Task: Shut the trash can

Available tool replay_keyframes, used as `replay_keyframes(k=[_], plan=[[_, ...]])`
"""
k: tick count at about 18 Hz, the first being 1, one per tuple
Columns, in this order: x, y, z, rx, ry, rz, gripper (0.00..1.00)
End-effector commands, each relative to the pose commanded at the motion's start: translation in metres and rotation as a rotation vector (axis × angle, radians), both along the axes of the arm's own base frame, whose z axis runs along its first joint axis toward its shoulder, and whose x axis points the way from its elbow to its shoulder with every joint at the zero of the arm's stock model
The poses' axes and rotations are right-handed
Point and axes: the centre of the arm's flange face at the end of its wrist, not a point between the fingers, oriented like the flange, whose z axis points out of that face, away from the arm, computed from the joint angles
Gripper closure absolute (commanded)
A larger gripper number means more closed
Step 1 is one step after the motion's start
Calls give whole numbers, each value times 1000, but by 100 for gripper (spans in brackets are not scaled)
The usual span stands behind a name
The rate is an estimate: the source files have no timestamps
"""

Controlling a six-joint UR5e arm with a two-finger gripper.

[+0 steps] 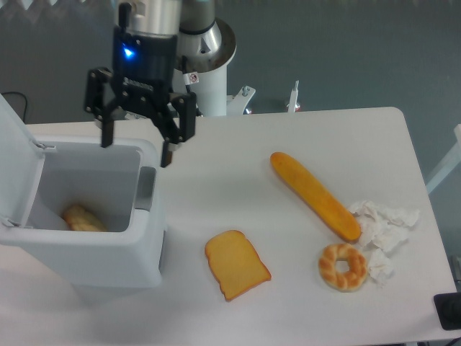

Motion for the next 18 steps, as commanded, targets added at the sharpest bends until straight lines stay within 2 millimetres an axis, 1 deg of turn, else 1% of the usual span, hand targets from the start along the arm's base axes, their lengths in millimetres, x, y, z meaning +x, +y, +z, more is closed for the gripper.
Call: replay_keyframes(k=[1,2,5,6,11,15,17,18], plan=[[5,1,3,10,-12,-5,0],[10,-2,11,27,-21,-2,0],[20,-8,22,65,-46,-22,0],[22,-8,24,77,-64,-31,0],[47,-4,32,121,-122,-91,0],[68,-12,53,204,-150,-152,0],[76,-18,60,220,-168,-158,0],[81,-18,60,219,-178,-160,0]])
